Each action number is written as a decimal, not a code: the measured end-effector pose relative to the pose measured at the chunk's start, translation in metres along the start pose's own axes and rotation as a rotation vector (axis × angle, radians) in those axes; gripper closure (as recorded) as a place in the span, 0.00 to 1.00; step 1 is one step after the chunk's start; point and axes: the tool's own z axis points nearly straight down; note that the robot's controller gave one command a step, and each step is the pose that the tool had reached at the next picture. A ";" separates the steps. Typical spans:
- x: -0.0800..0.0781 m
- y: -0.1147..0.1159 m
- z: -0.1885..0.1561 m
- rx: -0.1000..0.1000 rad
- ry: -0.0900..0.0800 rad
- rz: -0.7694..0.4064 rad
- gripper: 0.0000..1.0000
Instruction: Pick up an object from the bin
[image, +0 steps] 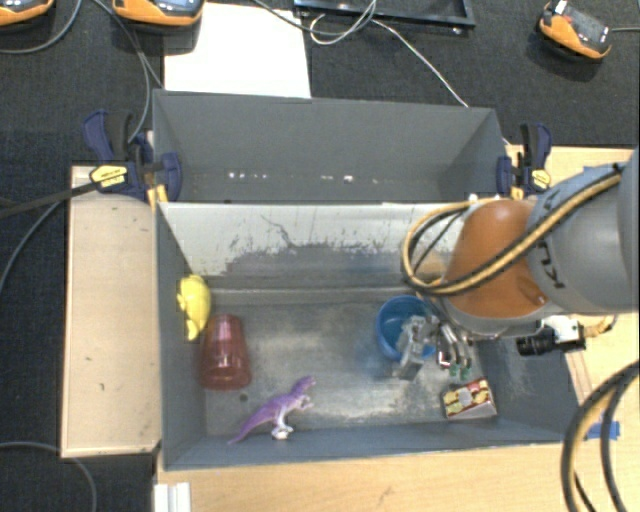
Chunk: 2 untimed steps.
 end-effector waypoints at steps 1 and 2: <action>0.002 0.001 -0.025 0.001 0.002 0.037 1.00; -0.005 -0.004 -0.030 -0.002 -0.007 0.040 1.00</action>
Offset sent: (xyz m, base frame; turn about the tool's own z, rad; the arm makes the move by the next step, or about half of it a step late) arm 0.0042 -0.0170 -0.0093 0.0296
